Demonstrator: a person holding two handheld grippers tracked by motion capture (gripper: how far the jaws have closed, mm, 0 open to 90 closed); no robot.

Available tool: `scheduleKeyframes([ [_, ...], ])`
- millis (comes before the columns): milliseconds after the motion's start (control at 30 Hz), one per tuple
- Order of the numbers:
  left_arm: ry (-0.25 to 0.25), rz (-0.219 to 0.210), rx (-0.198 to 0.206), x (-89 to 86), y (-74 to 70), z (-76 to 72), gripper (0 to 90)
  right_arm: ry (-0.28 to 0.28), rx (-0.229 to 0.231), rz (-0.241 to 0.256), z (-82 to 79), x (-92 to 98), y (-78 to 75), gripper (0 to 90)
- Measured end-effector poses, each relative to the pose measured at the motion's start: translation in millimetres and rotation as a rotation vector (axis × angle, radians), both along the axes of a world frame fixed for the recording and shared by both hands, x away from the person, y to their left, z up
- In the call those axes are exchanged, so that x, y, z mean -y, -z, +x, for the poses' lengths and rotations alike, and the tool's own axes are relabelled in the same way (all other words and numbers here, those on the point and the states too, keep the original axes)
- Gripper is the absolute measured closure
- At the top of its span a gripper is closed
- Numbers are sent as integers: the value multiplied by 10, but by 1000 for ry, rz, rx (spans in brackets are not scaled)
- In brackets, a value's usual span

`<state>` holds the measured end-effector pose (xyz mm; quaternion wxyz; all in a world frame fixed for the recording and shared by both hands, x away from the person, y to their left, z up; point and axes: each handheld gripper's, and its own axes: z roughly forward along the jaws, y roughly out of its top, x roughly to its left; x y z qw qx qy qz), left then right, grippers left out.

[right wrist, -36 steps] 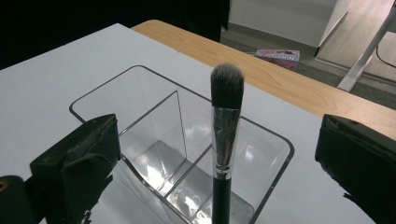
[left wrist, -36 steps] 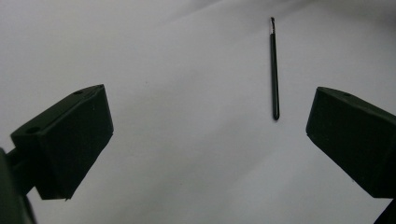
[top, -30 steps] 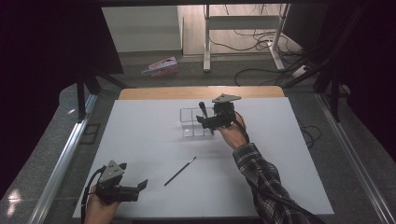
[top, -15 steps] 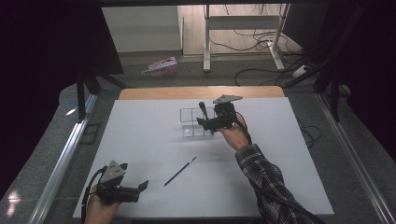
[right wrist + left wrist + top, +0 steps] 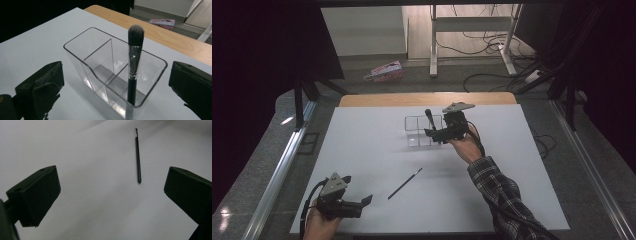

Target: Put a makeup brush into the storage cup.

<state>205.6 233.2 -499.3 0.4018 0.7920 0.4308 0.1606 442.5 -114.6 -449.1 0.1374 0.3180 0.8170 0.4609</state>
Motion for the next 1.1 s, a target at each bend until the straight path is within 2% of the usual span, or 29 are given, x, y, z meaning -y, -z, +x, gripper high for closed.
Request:
scheduleKeyframes([
  [167,1,-24,1,-13,0,4,14,-7,6,-10,-48,24,-24,0],
  [467,-13,-26,22,-20,-19,-8,14,-15,10,-19,-120,102,-20,0],
  [633,-12,-21,21,-13,-21,-9,15,-16,15,-27,-165,144,-4,0],
  [900,-18,-51,-2,-25,-23,-2,14,-24,16,-32,-235,195,29,0],
  [1100,-18,-43,1,-20,-29,-5,14,-22,14,-34,-273,242,50,0],
])
